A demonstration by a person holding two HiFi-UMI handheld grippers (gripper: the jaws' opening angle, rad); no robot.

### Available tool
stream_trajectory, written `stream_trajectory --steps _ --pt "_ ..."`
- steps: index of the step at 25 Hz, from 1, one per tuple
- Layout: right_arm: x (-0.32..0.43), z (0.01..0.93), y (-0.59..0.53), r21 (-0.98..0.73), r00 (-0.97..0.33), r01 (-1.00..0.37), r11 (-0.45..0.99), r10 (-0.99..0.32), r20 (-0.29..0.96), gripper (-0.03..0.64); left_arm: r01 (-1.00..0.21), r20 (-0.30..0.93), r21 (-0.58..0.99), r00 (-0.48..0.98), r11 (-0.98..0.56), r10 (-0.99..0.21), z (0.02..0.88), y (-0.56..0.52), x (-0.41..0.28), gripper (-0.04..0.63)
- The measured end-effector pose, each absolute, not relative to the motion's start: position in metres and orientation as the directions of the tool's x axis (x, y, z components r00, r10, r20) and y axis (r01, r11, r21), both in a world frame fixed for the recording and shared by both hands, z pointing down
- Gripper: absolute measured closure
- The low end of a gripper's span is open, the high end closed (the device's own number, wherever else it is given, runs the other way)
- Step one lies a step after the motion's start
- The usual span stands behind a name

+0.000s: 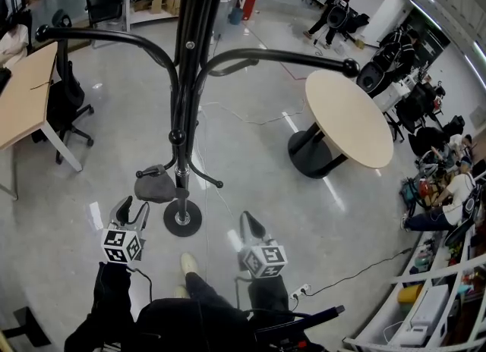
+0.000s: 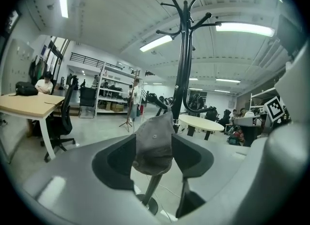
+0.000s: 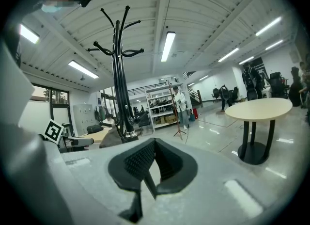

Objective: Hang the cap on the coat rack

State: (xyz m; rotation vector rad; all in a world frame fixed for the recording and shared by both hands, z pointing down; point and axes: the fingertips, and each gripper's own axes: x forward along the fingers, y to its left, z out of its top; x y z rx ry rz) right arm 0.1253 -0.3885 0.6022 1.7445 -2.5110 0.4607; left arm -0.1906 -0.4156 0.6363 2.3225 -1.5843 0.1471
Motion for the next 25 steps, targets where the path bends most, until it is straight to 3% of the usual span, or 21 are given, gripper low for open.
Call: stream_trajectory --steps 6,11,15,25 --pt "0.120 0.600 -0.382 -0.229 -0.376 -0.916 0.330 -0.905 0.198 0.615 -0.922 0.241 0.185 0.377 -0.339 -0.894 0.625 -0.407 -0.190 0.270" --pt "0.113 0.598 -0.377 -0.227 -0.381 -0.913 0.337 -0.905 0.190 0.615 -0.925 0.231 0.187 0.370 -0.332 -0.900 0.619 -0.398 -0.197 0.261" --pt "0.110 0.595 -0.372 -0.230 -0.387 -0.910 0.344 -0.904 0.182 0.615 -0.929 0.237 0.172 0.361 -0.327 -0.902 0.617 -0.388 -0.200 0.344" --pt "0.092 0.595 -0.356 -0.234 -0.418 -0.897 0.375 -0.892 0.173 0.615 -0.928 0.197 0.163 0.363 -0.335 -0.911 0.595 -0.365 -0.197 0.454"
